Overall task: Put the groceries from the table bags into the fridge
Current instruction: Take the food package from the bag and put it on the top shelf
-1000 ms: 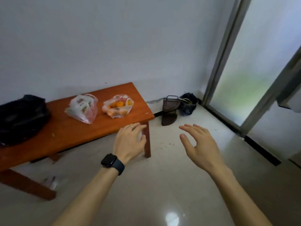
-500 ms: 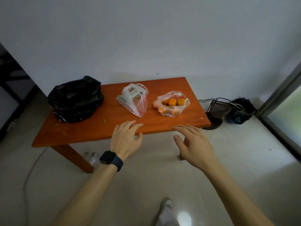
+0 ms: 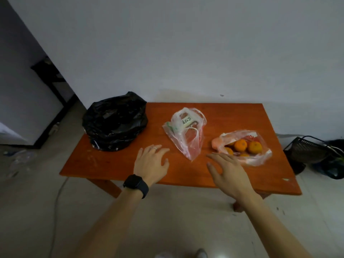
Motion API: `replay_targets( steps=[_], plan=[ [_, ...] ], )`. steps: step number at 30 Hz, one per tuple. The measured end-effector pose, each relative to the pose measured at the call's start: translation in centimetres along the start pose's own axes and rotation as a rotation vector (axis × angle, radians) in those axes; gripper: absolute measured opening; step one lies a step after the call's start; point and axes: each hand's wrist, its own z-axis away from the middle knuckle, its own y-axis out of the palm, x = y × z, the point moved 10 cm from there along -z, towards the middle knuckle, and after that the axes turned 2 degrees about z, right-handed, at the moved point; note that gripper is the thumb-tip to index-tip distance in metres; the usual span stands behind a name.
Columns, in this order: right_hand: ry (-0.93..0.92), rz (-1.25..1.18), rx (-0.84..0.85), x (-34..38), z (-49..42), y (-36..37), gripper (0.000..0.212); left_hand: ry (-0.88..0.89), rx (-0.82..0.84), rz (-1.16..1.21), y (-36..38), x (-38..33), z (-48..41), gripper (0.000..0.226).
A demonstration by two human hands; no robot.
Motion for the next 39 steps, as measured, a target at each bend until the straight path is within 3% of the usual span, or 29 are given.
replay_targets(
  steps=[6, 12, 16, 22, 27, 30, 35, 39],
  plan=[
    [0.032, -0.029, 0.070, -0.8, -8.5, 3.6, 0.038, -0.034, 0.065, 0.025, 2.6, 3.6, -7.2, 0.043],
    [0.216, -0.131, 0.172, -3.1, -18.5, 8.4, 0.041, -0.034, 0.153, 0.107, 6.0, 7.3, -18.7, 0.041],
    [0.455, -0.298, 0.226, -5.0, -24.2, 12.2, 0.047, -0.085, 0.258, 0.237, 8.9, 8.3, -26.9, 0.043],
    [0.769, -0.437, 0.287, -8.7, -28.8, 18.2, 0.043, -0.149, 0.444, 0.293, 15.0, 6.6, -34.8, 0.075],
    [0.679, -0.206, 0.341, -11.2, -33.3, 21.7, 0.048, -0.030, 0.482, 0.231, 18.5, 3.4, -38.4, 0.078],
    [0.635, -0.094, 0.433, -13.2, -35.4, 23.7, 0.055, 0.031, 0.590, 0.125, 20.9, 3.0, -39.8, 0.078],
    [0.679, -0.014, 0.531, -16.8, -36.8, 25.6, 0.063, 0.129, 0.651, -0.074, 22.9, 3.7, -41.9, 0.080],
    [0.710, 0.067, 0.560, -18.7, -37.7, 26.1, 0.056, 0.164, 0.630, -0.231, 23.3, 5.3, -44.3, 0.080]
  ],
)
